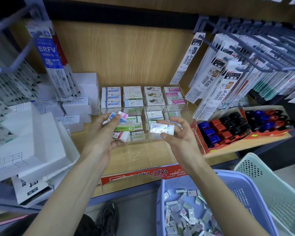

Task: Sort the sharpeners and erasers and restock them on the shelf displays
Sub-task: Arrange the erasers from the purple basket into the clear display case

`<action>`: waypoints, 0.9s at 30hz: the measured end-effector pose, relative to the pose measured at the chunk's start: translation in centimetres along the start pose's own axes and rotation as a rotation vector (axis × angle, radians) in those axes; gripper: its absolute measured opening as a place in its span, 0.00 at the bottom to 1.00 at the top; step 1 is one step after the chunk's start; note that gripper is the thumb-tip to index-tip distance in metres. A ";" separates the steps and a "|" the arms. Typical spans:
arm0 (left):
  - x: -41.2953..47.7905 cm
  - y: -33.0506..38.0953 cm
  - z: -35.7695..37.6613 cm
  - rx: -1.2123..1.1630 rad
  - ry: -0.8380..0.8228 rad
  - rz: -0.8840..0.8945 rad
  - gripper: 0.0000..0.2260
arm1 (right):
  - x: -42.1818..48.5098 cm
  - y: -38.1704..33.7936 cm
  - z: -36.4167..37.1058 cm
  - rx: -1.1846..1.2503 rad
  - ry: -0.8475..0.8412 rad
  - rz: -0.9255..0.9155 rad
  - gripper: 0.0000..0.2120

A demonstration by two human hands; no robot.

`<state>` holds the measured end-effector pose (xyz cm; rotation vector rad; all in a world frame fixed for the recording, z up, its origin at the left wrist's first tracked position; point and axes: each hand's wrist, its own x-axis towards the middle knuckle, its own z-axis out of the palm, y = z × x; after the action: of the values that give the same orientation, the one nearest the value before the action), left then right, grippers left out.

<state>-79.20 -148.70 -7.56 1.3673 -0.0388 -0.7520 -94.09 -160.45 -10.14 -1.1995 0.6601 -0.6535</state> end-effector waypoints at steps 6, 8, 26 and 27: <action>0.0 0.1 -0.1 -0.002 0.009 0.003 0.13 | 0.0 0.1 0.2 0.111 -0.009 0.022 0.11; 0.0 0.2 -0.2 -0.011 0.025 0.007 0.13 | 0.0 0.2 -0.1 0.159 0.035 0.041 0.10; 0.9 1.4 -4.6 -0.069 0.142 0.092 0.08 | 6.6 1.5 8.0 -0.858 0.296 -0.131 0.08; 0.9 1.4 -4.7 -0.071 0.141 0.092 0.08 | 6.9 1.6 8.4 -0.886 0.292 -0.130 0.07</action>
<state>-75.77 -145.12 -7.79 1.3381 0.0355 -0.5738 -83.13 -160.18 -10.55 -1.9944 1.1929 -0.6677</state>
